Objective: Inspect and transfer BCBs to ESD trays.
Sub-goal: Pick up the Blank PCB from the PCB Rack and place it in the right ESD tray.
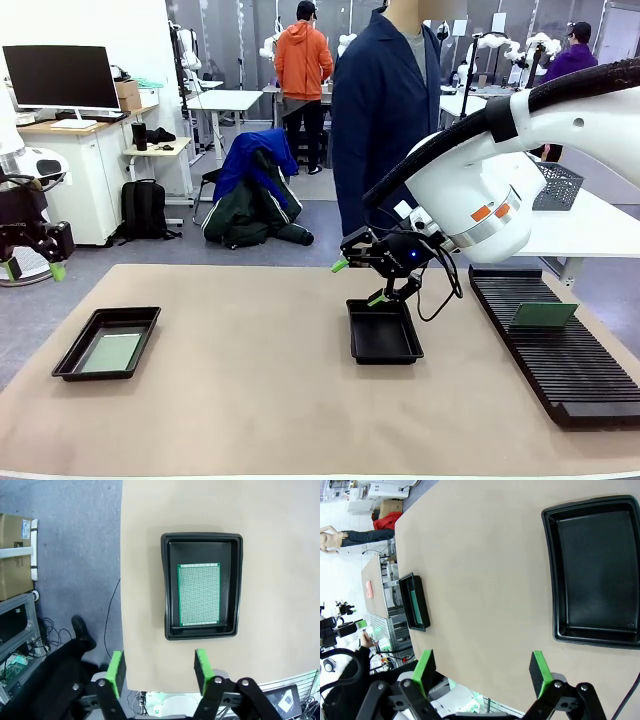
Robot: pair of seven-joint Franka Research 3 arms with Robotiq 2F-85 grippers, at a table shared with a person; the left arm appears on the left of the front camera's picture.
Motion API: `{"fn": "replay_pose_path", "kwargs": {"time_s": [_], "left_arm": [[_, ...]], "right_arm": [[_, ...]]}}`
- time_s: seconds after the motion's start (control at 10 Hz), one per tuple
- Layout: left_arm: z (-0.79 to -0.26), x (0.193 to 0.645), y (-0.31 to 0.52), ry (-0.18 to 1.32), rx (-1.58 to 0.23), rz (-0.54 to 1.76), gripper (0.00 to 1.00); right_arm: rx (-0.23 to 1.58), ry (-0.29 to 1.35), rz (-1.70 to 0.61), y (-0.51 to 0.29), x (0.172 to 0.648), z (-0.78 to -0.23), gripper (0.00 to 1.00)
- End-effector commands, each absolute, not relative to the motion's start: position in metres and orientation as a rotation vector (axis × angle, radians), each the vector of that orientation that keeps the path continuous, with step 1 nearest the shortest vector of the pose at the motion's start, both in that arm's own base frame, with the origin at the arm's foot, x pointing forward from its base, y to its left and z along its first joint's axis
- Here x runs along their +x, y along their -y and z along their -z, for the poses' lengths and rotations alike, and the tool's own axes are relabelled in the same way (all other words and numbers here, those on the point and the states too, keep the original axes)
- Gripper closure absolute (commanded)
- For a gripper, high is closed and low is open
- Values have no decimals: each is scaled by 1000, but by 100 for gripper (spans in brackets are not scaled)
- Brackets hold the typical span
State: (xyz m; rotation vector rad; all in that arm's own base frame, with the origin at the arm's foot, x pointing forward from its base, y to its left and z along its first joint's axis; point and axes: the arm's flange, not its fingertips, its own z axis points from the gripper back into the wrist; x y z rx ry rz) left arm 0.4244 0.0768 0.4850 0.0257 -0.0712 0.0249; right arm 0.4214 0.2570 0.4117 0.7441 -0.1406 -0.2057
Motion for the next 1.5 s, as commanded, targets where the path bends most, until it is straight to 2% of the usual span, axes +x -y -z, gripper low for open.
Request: {"fn": "replay_pose_path", "kwargs": {"time_s": [0.0,0.1,0.2,0.3,0.8,1.0,1.4], "left_arm": [[-489,428,-78,64,27,-11,12],[-490,431,-81,51,10,-1,0],[-492,433,-83,48,-6,50,0],[-487,426,-77,72,26,-22,0],[-487,426,-77,72,26,-22,0],[-487,426,-77,72,26,-22,0],[-487,426,-77,72,26,-22,0]], "right_arm": [[740,137,209,-258,421,-411,0],[740,137,209,-258,421,-411,0],[740,137,209,-258,421,-411,0],[744,141,206,-257,421,-412,0],[517,340,38,-167,371,-535,0],[437,425,-85,-111,347,-574,0],[288,477,-371,-4,304,-605,0]]}}
